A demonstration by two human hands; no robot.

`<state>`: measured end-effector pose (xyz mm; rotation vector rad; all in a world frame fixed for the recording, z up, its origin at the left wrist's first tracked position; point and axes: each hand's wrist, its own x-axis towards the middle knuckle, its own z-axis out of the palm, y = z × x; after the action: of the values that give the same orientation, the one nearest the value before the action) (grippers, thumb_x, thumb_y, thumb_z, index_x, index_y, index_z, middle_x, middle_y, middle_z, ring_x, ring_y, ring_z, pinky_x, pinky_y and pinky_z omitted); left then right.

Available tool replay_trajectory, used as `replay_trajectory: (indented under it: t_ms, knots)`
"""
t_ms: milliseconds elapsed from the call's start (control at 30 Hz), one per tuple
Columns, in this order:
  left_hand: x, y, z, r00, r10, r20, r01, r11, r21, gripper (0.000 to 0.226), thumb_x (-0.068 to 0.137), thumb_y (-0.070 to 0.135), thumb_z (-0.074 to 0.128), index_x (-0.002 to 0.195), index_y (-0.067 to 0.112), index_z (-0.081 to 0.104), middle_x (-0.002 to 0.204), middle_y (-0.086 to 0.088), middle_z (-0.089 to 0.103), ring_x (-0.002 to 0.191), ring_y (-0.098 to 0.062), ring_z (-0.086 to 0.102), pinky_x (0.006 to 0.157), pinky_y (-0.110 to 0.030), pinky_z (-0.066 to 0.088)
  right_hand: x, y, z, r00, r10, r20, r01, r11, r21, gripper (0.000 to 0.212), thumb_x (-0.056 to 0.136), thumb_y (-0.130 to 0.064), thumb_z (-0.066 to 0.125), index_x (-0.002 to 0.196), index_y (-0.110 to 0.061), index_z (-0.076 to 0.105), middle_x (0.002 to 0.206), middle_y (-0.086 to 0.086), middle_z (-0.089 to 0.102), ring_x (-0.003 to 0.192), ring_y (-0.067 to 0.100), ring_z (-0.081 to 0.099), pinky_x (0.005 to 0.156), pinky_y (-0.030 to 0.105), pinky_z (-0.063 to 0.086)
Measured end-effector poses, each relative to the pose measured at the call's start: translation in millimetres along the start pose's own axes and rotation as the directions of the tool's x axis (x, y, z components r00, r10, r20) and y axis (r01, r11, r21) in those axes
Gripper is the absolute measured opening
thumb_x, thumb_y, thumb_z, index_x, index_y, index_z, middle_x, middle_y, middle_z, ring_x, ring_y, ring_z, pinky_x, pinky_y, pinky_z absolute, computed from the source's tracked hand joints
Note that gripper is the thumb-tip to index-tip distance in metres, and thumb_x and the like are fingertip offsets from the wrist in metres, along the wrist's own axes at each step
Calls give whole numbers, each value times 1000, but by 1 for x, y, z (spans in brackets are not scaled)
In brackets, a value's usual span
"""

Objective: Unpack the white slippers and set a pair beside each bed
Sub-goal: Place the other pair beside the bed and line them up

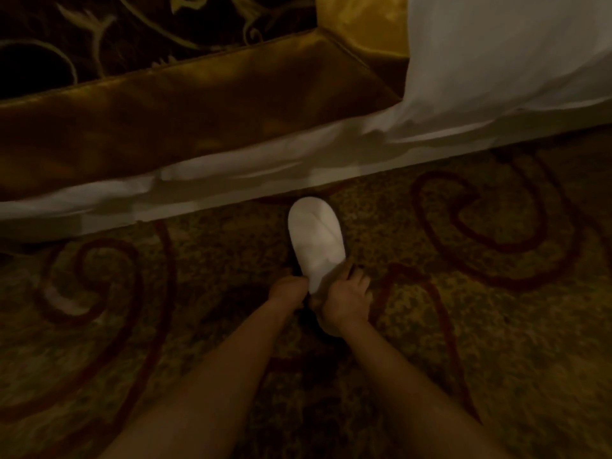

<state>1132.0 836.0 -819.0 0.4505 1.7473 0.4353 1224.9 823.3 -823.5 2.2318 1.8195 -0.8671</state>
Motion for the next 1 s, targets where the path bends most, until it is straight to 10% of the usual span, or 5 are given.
replay_trajectory:
  t_ms: [367,500,700,1000]
  knots:
    - [-10,5,-3,989,31,142,20,939,-344,40,94,24,56,128,2,56,124,-15,63,102,-27,62,86,-35,53,0,14,-18,995,-66,78,38,949,313,123,66,-63,67,148,-15,-12,148,14,19,136,34,20,112,44,23]
    - [-14,2,-3,991,58,118,-13,935,-355,39,89,28,63,121,5,61,86,1,67,77,-15,65,53,-22,54,-1,16,-22,996,-62,60,39,941,337,115,69,-61,66,149,-18,-4,146,14,22,134,35,21,110,42,24]
    - [-9,-1,-13,991,121,53,-92,919,-383,43,92,38,55,132,22,54,128,-1,60,103,-20,60,84,-35,53,5,15,-23,979,-173,111,108,894,435,112,70,-63,66,150,-22,-2,155,8,13,141,34,12,114,41,18]
    - [-8,-11,-41,990,116,-74,-134,941,-310,28,92,22,58,119,16,59,113,-5,61,89,-17,58,63,-29,46,14,26,-30,984,76,-161,-50,986,161,106,70,-61,64,148,-17,6,142,18,27,130,37,26,105,46,27]
